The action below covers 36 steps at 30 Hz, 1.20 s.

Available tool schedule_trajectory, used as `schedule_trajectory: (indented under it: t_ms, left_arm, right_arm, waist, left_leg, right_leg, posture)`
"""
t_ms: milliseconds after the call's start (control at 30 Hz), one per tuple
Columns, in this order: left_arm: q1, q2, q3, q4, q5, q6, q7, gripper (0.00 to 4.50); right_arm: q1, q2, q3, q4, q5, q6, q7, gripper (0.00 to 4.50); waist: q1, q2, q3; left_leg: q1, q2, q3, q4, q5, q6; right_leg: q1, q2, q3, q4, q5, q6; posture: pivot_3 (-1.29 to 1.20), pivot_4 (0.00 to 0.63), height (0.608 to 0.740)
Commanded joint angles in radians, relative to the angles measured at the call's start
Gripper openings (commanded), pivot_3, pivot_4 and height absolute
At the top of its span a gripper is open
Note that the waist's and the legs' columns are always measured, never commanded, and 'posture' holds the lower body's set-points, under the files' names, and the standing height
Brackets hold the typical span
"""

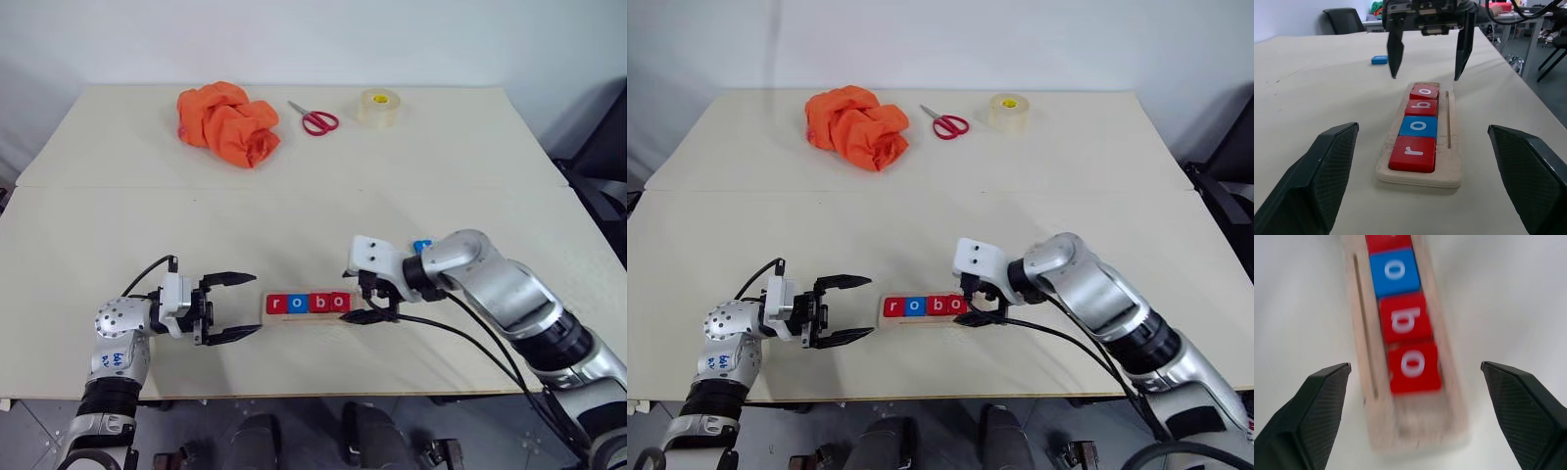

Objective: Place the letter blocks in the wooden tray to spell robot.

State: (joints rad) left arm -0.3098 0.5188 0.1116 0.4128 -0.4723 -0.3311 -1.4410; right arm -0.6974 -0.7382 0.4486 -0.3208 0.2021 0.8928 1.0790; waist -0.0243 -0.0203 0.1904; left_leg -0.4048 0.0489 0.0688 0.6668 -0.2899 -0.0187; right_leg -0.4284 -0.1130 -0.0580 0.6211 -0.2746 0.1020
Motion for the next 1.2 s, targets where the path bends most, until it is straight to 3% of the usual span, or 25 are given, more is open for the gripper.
schedule_trajectory:
  t_ms: [33,333,867,1200]
  left_arm:
    - [-0.012,-0.003,0.007,0.001,-0.003,-0.013,0.0,4.5]
    - [-0.018,-0.004,0.008,0.005,-0.002,-0.013,0.0,4.5]
    - [0.003,0.008,0.015,-0.021,-0.005,-0.005,0.012,4.5]
    - [-0.027,0.003,0.008,0.008,0.002,-0.009,0.004,4.5]
  right_arm:
    - [0.028,-0.042,-0.055,-0.036,0.012,-0.034,0.007,3.25]
    - [0.021,0.0,-0.023,0.04,-0.021,-0.074,-0.029,0.08]
    - [0.01,0.098,0.021,0.093,-0.053,-0.092,-0.055,0.03]
    - [0.033,0.028,-0.061,0.016,-0.03,-0.048,-0.058,0.03]
  waist:
    - [-0.001,0.0,0.0]
    - [-0.002,0.0,0.0]
    - [-0.002,0.0,0.0]
    - [-0.001,0.0,0.0]
  left_leg:
    - [0.0,0.0,0.0,0.0,0.0,0.0]
    - [0.0,0.001,0.0,0.0,0.0,0.0]
    - [0.0,0.0,0.0,0.0,0.0,0.0]
    - [0.0,0.0,0.0,0.0,0.0,0.0]
  right_leg:
    - [0.0,0.0,0.0,0.0,0.0,0.0]
    - [0.0,0.001,0.0,0.001,0.0,0.0]
    - [0.0,0.001,0.0,0.001,0.0,0.0]
    - [0.0,0.0,0.0,0.001,0.0,0.0]
  posture:
    - [0.0,0.15,0.74]
    - [0.0,0.15,0.74]
    - [0.0,0.15,0.74]
    - [0.0,0.15,0.74]
